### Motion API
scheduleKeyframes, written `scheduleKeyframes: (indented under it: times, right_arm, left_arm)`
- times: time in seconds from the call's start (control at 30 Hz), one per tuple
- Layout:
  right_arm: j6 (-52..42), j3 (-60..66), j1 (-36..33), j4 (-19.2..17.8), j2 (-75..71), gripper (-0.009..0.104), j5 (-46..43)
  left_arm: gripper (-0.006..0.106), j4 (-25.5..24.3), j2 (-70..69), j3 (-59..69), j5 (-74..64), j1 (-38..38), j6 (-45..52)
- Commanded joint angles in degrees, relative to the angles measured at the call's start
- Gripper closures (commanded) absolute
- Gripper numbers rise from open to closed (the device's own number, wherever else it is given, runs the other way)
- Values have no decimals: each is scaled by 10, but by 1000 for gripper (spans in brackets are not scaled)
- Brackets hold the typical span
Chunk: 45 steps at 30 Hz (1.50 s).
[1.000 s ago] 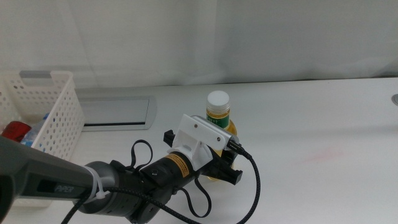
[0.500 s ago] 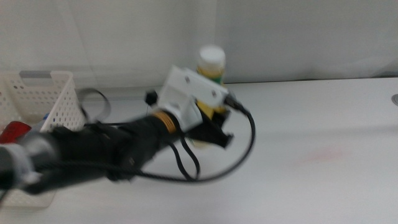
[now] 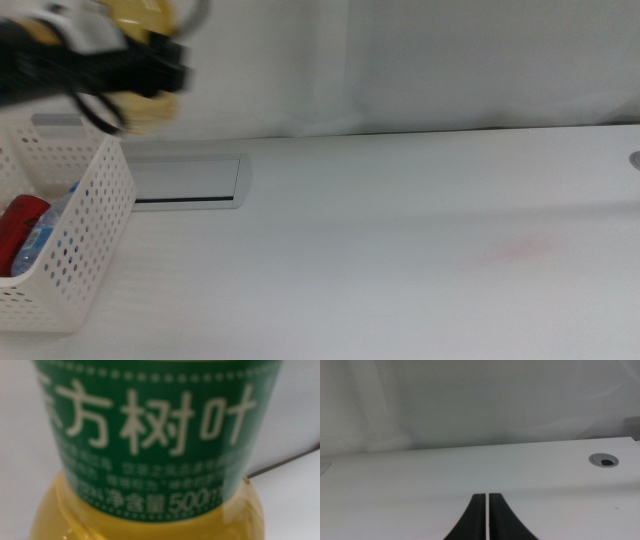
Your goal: Use arms to grab the bottles and put them into the dustbin to the left of the table.
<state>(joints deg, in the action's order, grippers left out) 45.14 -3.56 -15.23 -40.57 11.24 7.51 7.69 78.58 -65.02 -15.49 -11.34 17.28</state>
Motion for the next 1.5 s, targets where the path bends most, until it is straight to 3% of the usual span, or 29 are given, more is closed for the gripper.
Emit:
scheduleKeyframes:
  times: [0.0,0.2,0.37,0.87,1.37,1.47]
  right_arm:
    - [-1,3,4,-2,-1,98,-6]
    - [-1,3,4,-2,-1,98,-7]
    - [-1,3,4,-2,-1,98,-7]
    - [-1,3,4,-2,-1,98,-7]
    - [-1,3,4,-2,-1,98,-7]
    - [-1,3,4,-2,-1,98,-7]
  left_arm:
    - [103,-11,-21,-38,-53,59,0]
    - [103,-15,-22,-79,-153,194,-27]
    - [103,-15,-15,-79,-171,255,-55]
    - [103,-20,135,-79,-199,263,-65]
    - [103,-21,189,-79,-211,263,-73]
    - [94,-21,190,-79,-211,263,-73]
